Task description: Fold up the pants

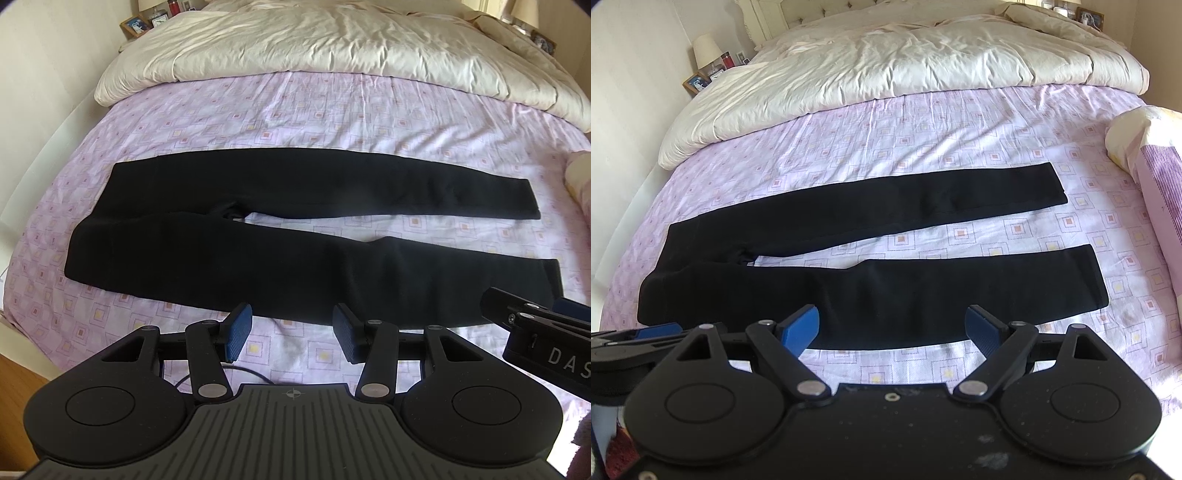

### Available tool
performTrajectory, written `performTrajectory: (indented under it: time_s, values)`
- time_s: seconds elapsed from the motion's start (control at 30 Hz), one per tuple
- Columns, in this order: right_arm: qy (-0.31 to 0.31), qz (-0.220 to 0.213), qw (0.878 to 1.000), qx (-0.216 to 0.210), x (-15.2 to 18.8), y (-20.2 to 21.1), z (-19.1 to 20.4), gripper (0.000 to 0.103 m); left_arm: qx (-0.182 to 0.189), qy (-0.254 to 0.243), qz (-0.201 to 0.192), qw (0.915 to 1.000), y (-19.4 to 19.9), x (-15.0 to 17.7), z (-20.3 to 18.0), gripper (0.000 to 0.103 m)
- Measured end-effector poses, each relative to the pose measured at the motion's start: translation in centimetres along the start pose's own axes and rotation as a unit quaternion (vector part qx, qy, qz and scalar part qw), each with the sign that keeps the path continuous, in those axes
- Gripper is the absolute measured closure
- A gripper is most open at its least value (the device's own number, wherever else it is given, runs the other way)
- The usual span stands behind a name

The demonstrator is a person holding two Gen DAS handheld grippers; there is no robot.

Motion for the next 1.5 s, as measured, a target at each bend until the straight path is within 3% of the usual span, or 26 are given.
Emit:
performTrajectory:
  time_s: [0.33, 0.57, 0.83, 1.13, 1.3, 1.37, 1.5]
  values:
    - [-0.028, 0.058, 0.998, -0.001, 1.9, -2.8, 0.2, 0.012, -0.017, 0.021, 0.06, 0.9979, -2.0, 1.8, 2.6, 0.056]
    - [-0.028, 0.098, 0.995, 0.002, 3.0, -5.2, 2.0, 0.012, -0.02, 0.036, 0.084, 0.9956, -3.8, 1.4, 5.0, 0.056]
    - [-0.037, 0.101, 0.994, 0.037, 1.2, -7.4, 2.4, 0.013, 0.007, 0.021, 0.083, 0.9963, -6.9, -1.5, 6.7, 0.057]
    - [-0.07, 0.104, 0.988, 0.086, -3.1, -11.4, 2.1, 0.014, 0.019, 0.006, 0.071, 0.9973, -11.3, -7.2, 9.3, 0.057]
    - [-0.093, 0.101, 0.985, 0.106, -6.4, -14.2, 1.5, 0.03, 0.019, 0.003, 0.067, 0.9975, -13.9, -10.5, 11.0, 0.059]
    - [-0.106, 0.102, 0.982, 0.115, -7.7, -15.3, 1.0, 0.045, 0.019, 0.003, 0.065, 0.9977, -15.0, -11.8, 11.7, 0.065]
    - [-0.139, 0.096, 0.978, 0.121, -10.8, -17.7, -0.5, 0.049, 0.004, 0.007, 0.054, 0.9985, -16.6, -14.2, 12.6, 0.069]
Point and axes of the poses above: each gripper's, at about its wrist camera, not at the fingertips, and y roughly against the way its jaws point, z to its left, x to its underside, the point moved 8 cm from there along -y, roughly the way its jaws point
